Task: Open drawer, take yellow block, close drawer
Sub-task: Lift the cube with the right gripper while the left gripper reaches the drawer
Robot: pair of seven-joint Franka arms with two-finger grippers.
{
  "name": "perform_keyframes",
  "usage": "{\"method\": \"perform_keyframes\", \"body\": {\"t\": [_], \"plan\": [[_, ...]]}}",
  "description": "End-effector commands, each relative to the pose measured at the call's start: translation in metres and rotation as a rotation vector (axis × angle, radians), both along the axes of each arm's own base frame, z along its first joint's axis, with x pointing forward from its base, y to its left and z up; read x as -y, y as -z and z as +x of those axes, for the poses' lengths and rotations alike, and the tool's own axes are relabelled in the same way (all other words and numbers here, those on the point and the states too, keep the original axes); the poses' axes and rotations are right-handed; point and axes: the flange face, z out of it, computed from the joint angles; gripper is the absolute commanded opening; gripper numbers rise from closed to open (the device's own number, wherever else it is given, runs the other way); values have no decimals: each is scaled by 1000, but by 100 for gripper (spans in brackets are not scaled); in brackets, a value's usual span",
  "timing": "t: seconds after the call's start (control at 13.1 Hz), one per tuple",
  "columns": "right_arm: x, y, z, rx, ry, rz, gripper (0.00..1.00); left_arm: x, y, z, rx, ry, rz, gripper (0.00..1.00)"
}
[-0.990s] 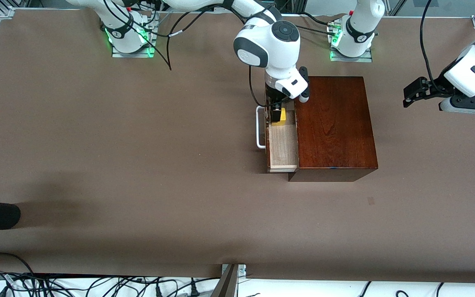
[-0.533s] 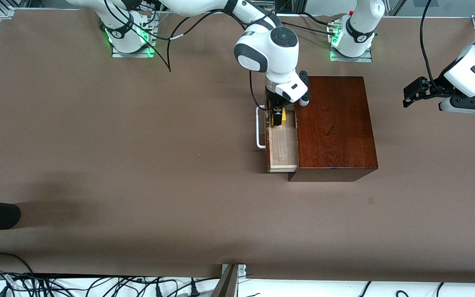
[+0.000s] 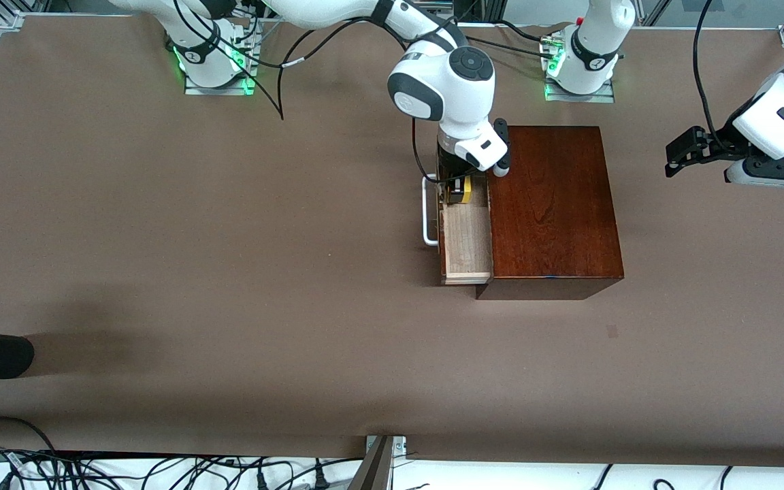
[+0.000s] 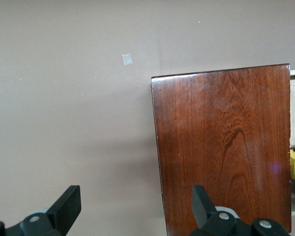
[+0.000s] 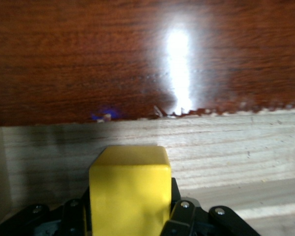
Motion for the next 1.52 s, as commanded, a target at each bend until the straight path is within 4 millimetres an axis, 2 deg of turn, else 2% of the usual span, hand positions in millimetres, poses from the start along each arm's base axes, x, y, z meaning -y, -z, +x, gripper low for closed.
{"method": "perform_keyframes", "body": {"t": [0.0, 0.23, 0.46, 0.69, 0.84, 1.07, 1.14, 1.29, 1.45], "plan": [[1, -63, -3, 6, 33, -5, 0, 5, -8, 4, -1, 11, 19, 100], [15, -142, -3, -14, 79, 66, 0, 5, -7, 4, -3, 9, 19, 100], [64, -213, 20, -51, 164, 111, 0, 5, -7, 4, -3, 12, 19, 100], [127, -238, 77, -95, 286, 146, 0, 4, -8, 4, -1, 14, 18, 100], [177, -242, 117, -129, 374, 149, 0, 4, -7, 5, -3, 14, 17, 100], [249, -272, 154, -116, 489, 186, 0, 5, -3, 1, -46, 21, 15, 100], [286, -275, 165, -114, 546, 175, 0, 7, -2, 0, -52, 23, 6, 100], [367, -264, 183, -137, 669, 138, 0, 26, 3, -10, -137, 49, -41, 100], [430, -249, 189, -180, 769, 133, 0, 67, 2, -23, -190, 126, -67, 100]]}}
